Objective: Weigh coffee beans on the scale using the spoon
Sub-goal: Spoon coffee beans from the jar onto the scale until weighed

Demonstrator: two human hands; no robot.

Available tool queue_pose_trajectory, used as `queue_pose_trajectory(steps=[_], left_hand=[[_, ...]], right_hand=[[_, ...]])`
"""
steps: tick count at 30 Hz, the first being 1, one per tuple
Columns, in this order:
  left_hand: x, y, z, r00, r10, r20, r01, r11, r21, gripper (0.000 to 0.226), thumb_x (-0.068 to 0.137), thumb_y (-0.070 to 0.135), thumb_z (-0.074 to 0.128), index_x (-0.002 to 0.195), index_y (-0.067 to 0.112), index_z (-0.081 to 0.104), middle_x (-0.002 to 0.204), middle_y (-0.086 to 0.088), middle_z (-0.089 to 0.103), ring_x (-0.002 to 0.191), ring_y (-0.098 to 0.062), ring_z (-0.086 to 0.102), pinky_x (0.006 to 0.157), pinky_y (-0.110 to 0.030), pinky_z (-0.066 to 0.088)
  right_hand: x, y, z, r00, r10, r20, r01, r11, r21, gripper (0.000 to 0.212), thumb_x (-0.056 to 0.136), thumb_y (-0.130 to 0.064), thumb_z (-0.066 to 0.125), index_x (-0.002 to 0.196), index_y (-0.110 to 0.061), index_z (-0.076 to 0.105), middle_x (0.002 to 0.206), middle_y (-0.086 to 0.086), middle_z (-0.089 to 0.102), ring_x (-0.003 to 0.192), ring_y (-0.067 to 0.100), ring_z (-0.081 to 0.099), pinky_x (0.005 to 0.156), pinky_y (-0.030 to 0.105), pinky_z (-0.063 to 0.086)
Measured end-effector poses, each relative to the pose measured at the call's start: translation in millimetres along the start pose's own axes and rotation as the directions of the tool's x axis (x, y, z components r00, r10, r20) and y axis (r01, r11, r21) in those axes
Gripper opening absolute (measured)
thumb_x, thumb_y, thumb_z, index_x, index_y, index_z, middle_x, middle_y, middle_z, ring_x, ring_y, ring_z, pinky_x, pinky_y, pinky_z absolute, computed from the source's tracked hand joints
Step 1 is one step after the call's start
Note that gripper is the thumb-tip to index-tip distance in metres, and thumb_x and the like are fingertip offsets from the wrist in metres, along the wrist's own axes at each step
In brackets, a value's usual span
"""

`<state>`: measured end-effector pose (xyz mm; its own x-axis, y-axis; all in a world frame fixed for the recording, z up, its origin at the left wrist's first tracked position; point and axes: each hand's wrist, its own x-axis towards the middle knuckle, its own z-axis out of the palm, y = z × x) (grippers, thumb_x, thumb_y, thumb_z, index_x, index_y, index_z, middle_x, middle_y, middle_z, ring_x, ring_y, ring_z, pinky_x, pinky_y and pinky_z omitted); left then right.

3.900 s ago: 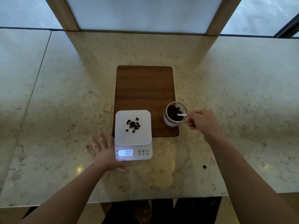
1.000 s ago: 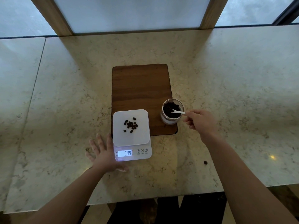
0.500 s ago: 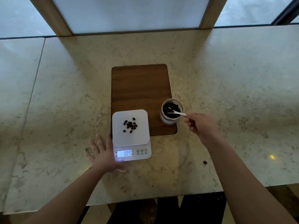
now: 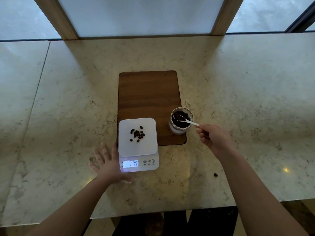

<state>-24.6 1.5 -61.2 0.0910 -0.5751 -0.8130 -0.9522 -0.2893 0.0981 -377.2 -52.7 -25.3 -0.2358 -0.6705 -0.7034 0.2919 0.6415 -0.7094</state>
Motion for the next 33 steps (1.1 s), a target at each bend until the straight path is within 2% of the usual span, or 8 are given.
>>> queue_pose_trajectory(steps=[9, 21, 33], left_hand=[[3, -3, 1, 1.0, -0.005, 0.007, 0.005, 1.0, -0.007, 0.166, 0.043, 0.074, 0.084, 0.136, 0.03, -0.046, 0.132, -0.008, -0.063, 0.125, -0.04, -0.054, 0.107, -0.072, -0.016], [6, -4, 4, 1.0, -0.011, 0.008, 0.011, 1.0, -0.002, 0.167, 0.044, 0.071, 0.086, 0.141, 0.028, -0.043, 0.131, -0.009, -0.064, 0.123, -0.04, -0.056, 0.108, -0.073, -0.016], [0, 0, -1, 1.0, -0.009, 0.015, 0.009, 1.0, 0.002, 0.163, 0.049, 0.07, 0.085, 0.143, 0.026, -0.041, 0.131, -0.01, -0.061, 0.125, -0.041, -0.053, 0.108, -0.072, -0.014]], right_hand=[[-2, -1, -4, 1.0, -0.022, 0.001, 0.022, 1.0, 0.019, 0.019, 0.097, -0.009, 0.06, 0.101, 0.004, 0.072, 0.059, 0.0, 0.067, 0.048, 0.005, 0.057, 0.043, 0.017, 0.048], [-8, -9, 3, 0.999, -0.052, 0.008, 0.052, 0.998, 0.037, 0.016, 0.095, -0.01, 0.061, 0.09, 0.0, 0.073, 0.057, 0.0, 0.066, 0.046, 0.004, 0.056, 0.041, 0.016, 0.047], [-16, -17, 15, 0.996, -0.084, 0.01, 0.084, 0.996, 0.004, 0.015, 0.094, -0.011, 0.064, 0.091, -0.001, 0.074, 0.059, 0.001, 0.067, 0.047, 0.006, 0.057, 0.043, 0.017, 0.048]])
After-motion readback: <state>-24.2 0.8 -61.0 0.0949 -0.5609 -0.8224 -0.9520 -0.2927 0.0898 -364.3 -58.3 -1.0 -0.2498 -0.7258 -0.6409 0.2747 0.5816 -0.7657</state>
